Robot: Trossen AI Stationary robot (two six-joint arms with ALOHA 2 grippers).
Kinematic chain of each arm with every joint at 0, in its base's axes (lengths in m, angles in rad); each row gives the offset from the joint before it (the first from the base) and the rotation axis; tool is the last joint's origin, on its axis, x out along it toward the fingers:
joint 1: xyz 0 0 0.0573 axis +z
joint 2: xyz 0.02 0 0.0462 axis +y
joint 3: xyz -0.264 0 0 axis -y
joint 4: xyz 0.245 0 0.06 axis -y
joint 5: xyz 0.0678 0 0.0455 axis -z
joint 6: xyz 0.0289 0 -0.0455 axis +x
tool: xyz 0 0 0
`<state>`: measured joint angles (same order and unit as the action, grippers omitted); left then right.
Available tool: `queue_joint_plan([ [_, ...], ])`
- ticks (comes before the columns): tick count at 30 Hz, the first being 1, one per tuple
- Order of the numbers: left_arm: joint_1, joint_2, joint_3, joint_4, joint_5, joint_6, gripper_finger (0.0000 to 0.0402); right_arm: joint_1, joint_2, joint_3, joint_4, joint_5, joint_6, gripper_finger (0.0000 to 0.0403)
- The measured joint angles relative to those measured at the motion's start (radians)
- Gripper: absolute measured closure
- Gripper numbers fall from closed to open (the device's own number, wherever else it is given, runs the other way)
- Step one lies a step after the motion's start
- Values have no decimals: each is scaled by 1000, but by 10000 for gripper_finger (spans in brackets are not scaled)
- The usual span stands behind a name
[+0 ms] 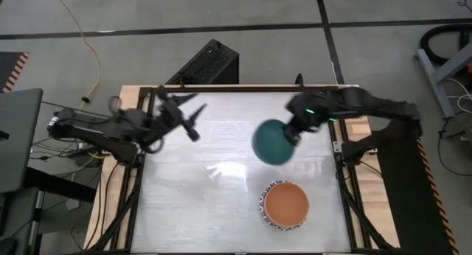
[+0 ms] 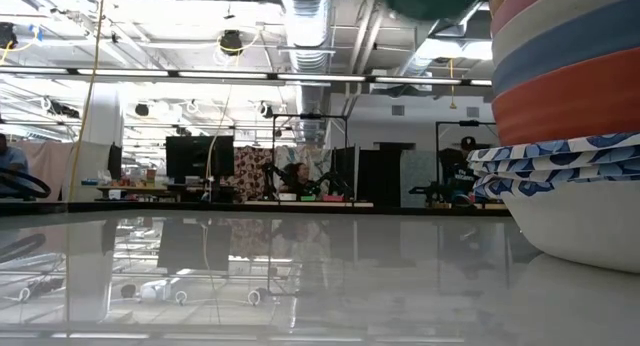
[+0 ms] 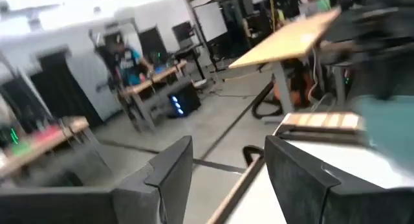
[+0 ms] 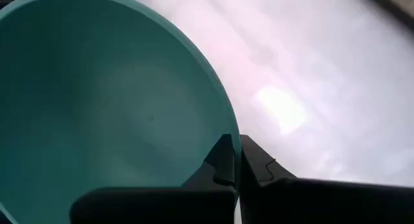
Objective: Nest bowls inside each other
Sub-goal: Stack the green bowl on top of the orange bowl
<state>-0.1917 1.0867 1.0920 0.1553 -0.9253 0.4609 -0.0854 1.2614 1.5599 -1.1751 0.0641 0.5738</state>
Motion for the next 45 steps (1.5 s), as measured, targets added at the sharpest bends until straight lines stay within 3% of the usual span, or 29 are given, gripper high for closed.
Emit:
queue_joint_plan([
  [7,1,-182,0,-239,4,-374,219,333,-156,-13,-68,68,411,396],
  [12,1,-237,0,-370,29,-549,219,553,-121,-56,-80,163,602,396],
  [16,1,-244,0,-421,55,-635,219,652,-62,-62,-70,167,674,394],
  [21,1,-242,-1,-430,88,-650,219,710,1,-63,-88,183,706,393],
  [29,1,-235,-1,-434,119,-650,219,762,1,-63,-180,201,788,392],
  [45,1,-235,-1,-435,124,-667,219,830,-7,-90,-116,201,800,395],
])
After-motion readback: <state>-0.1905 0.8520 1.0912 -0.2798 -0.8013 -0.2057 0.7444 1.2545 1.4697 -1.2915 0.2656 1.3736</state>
